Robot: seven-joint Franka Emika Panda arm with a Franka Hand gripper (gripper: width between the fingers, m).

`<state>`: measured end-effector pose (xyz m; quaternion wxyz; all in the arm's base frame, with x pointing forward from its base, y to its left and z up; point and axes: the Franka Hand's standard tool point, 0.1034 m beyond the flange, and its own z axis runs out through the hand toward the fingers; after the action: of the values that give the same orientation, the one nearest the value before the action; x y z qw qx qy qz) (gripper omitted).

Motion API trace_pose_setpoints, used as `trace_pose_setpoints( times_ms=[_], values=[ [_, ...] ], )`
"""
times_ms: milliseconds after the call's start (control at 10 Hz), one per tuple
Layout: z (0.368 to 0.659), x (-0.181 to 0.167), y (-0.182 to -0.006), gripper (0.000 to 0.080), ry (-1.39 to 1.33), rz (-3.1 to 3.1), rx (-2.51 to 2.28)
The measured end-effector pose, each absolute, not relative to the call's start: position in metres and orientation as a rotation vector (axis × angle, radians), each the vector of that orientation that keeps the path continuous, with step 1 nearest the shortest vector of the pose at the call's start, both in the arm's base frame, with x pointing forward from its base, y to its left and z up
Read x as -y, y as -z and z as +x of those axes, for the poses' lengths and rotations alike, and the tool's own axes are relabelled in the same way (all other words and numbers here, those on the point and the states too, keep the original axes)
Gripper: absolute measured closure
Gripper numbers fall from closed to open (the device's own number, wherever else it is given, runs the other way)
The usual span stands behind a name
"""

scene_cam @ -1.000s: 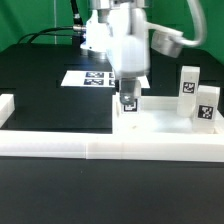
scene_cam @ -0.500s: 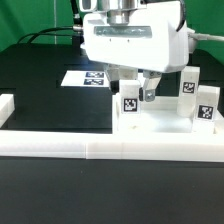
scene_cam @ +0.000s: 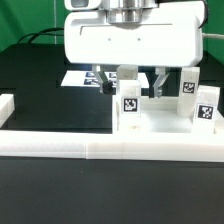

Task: Assemble square table

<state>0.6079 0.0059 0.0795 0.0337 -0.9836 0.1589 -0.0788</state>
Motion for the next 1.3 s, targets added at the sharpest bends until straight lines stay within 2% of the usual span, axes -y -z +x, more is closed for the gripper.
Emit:
trace_pose_setpoints(
  times_ms=[400,500,600,700,1000,1300],
  values=[
    [0.611,0.001,-0.081,0.0174,0.277,-3.069,-0.296],
    [0.611,0.001,-0.08,0.0358,0.276,-3.066,-0.314],
    [0.611,0.001,-0.08,0.0358,0.276,-3.061,-0.342],
    [0.611,0.001,-0.08,0.0509,0.275,-3.058,-0.364],
    [0.62,0.002,-0.08,0.0509,0.272,-2.951,-0.798],
    [0.62,0.007,-0.081,0.0509,0.165,-2.657,-1.451]
  ],
)
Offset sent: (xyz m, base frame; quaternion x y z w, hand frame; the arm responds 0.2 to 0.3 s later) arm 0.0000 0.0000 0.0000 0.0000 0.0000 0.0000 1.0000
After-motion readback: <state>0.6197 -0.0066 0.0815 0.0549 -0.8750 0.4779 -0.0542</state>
